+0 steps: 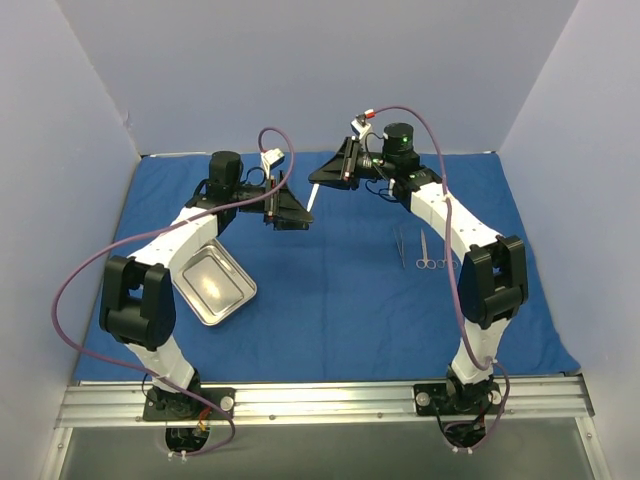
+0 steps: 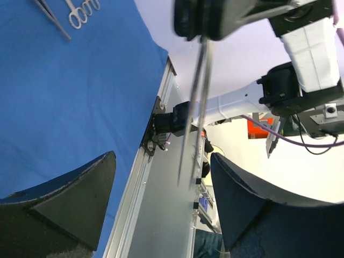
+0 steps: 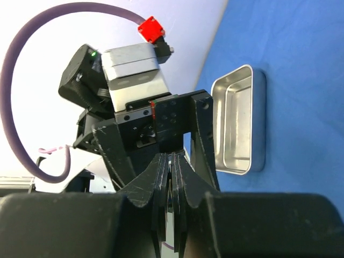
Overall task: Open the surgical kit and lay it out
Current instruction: Place the medical item in the surgical kit.
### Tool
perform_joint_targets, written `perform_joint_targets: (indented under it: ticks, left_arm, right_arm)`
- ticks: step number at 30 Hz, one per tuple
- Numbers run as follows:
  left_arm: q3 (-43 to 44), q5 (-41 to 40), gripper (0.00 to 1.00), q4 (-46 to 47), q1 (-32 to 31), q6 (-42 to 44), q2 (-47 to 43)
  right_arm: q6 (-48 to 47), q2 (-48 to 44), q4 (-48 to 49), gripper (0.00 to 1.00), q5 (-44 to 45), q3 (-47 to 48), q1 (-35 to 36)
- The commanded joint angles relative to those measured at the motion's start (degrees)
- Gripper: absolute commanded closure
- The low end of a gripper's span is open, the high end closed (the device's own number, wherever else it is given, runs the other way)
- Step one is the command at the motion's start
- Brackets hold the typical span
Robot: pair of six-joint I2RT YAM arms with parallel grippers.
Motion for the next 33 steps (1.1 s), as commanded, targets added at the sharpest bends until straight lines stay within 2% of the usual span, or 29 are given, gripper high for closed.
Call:
perform_joint_targets:
  ticks: [1,2,4,6,7,8,9,11,12,14,15,17,19,22,23,25,26,27,30,33]
  left_arm:
    - [-1.67,2.77,0.21,14.81,-0.19,-8.39,-3.22]
    - [-2.02,2.86,0.22,15.53,-0.28,-8.93,-3.14]
    - [-2.02,3.21,0.34,16.33,-0.98,-9.46,-2.96]
    - [-2.02,4.61,0.57,16.77,-1.42,-10.52,-2.7]
    - [-2.2,5.05,0.8,16.95,-1.68,-10.96,-2.52]
    - [-2.37,5.66,0.94,16.95,-1.6,-11.4,-2.52]
    - [-2.99,5.84,0.98,16.77,-1.51,-11.4,-2.69]
    - [-3.78,6.11,0.98,16.68,-1.07,-11.4,-3.65]
    - [-4.13,5.85,0.98,16.51,-0.72,-11.31,-4.01]
    - [-4.66,5.41,0.98,14.58,0.07,-11.4,-4.63]
    - [-4.84,5.41,0.98,14.05,0.25,-11.49,-4.72]
    - [-4.84,5.32,0.98,12.12,0.42,-11.49,-5.41]
    - [-4.66,5.06,0.98,9.41,0.51,-10.96,-5.86]
    - [-4.84,4.88,0.98,6.67,0.51,-9.12,-6.39]
    - [-5.71,5.14,0.98,6.67,0.51,-9.2,-6.39]
    - [-6.68,5.84,0.98,6.84,0.42,-9.47,-6.21]
    - [-7.73,6.02,0.98,7.1,0.34,-9.99,-6.21]
    - [-8.17,6.11,0.98,7.37,0.34,-10.17,-6.3]
    - [-10.19,6.29,0.98,9.38,-0.28,-12.1,-7.09]
    - [-11.51,6.37,0.98,11.32,-1.42,-13.86,-7.79]
  right_arm:
    - [0.99,-4.17,3.59,1.0,-0.47,0.68,0.16]
    - [1.08,-4.26,3.68,1.0,-0.39,0.33,0.34]
    - [1.52,-4.87,4.38,1.0,-0.38,0.07,0.43]
    - [1.6,-5.31,4.3,1.0,0.05,-0.2,0.34]
    - [1.34,-5.49,4.03,1.0,0.23,-0.02,0.34]
    - [0.91,-5.32,3.16,1.0,0.67,0.24,0.34]
    - [0.55,-5.23,1.67,1.0,1.19,1.11,0.34]
    - [-1.72,-4.88,-0.26,1.0,1.72,2.34,0.34]
    - [-4.35,-4.18,-7.58,0.86,2.16,5.66,0.25]
    - [-19.43,-2.95,-21.2,0.63,7.76,11.72,-0.19]
    - [-24.54,-1.81,-32.85,0.52,10.83,14.97,-0.19]
    - [-36.2,-1.01,-40.67,0.48,20.5,22.28,-0.19]
    - [-41.7,-0.92,-47.46,0.45,27.35,25.19,0.25]
    - [-55.14,-5.99,-45.55,0.43,39.04,20.83,3.75]
    - [-59.78,-7.76,-43.89,0.43,45.34,15.07,7.25]
    - [-74.19,-13.82,-38.35,0.43,49.61,8.01,10.87]
    - [-79.64,-15.84,-36.59,0.43,51.02,0.67,12.63]
    - [-86.74,-19.78,-31.79,0.41,57.12,-2.71,16.04]
    - [-90.41,-24.11,-24.29,0.3,63.24,-10.81,17.39]
    - [-96.03,-26.32,-27.5,0.34,58.78,-10.14,17.91]
